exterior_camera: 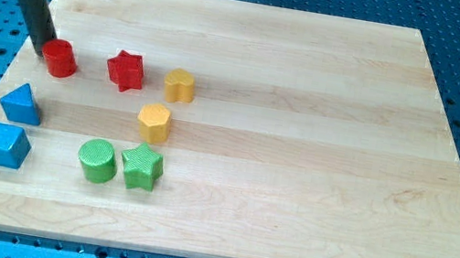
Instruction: Nudge the blue triangle
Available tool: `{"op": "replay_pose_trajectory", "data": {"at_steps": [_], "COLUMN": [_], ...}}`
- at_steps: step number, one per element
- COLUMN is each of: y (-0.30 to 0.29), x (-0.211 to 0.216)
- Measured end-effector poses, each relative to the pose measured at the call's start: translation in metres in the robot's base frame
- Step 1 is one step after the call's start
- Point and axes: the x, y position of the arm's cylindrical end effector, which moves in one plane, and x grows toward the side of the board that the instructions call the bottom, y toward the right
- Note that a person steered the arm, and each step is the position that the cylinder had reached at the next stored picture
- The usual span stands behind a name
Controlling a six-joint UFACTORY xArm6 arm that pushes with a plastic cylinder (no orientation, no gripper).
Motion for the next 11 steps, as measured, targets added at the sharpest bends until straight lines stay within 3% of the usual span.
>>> {"op": "replay_pose_trajectory", "data": {"at_steps": [2,3,5,6,8,11], "y": [0.014,0.014,-0.049,-0.050,-0.037,-0.015], "x": [-0.006,-0.031,-0.023,-0.022,0.086,0.118]}}
